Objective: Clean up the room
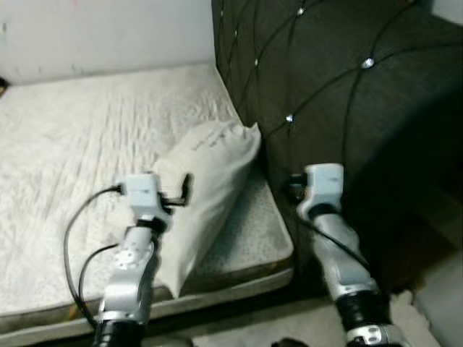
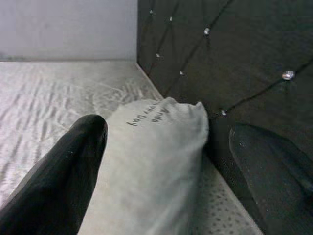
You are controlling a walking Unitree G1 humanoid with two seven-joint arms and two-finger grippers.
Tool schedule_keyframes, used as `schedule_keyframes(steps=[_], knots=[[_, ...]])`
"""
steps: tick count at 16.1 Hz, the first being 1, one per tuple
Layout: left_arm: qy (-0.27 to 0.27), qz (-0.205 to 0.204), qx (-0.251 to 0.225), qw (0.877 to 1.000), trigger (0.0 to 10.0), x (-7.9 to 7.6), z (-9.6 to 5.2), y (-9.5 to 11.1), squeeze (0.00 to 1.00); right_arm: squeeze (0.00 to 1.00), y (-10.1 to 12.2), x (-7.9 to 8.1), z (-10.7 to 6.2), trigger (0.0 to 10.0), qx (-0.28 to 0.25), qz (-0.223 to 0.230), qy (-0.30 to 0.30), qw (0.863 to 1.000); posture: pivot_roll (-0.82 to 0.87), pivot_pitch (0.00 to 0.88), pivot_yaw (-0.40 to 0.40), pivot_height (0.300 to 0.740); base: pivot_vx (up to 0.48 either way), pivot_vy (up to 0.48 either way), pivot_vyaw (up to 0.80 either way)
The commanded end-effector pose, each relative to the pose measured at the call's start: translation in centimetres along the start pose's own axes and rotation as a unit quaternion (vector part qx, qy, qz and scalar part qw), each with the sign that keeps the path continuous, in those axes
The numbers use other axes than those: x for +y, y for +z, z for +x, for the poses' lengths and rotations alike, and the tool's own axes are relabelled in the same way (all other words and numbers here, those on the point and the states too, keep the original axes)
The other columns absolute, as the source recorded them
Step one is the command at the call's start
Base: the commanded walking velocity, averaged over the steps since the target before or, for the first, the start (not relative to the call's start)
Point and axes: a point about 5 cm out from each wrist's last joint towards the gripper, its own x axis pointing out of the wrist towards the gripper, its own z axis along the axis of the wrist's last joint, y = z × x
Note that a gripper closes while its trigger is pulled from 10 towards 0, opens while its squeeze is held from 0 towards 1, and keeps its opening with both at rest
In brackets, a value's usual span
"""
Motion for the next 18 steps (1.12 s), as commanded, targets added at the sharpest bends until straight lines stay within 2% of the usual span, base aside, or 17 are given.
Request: schedule_keyframes(steps=[1, 8, 18], knots=[[0.024, 0.011, -0.002, 1.0, 10.0, 1.4, -0.24, 0.26, 0.0, 0.0, 0.38, 0.99, 0.13, 10.0, -0.009, -0.002, 0.016, 1.0, 0.07, 0.0, 0.045, 0.74, 0.0, 0.0, 0.0], [0.023, 0.007, 0.004, 1.0, 10.0, 1.27, -0.24, 0.07, 0.0, 0.0, 0.19, 1.03, -0.01, 10.0, -0.005, -0.001, 0.021, 1.0, 0.07, 0.0, 0.049, 0.74, 0.0, 0.0, 0.75], [0.018, 0.004, 0.011, 1.0, 10.0, 1.33, -0.37, -0.05, 0.0, 0.0, 0.12, 0.78, 0.02, 10.0, 0.001, 0.009, 0.007, 1.0, 0.07, 0.0, 0.053, 0.74, 0.0, 0.0, 0.0]])
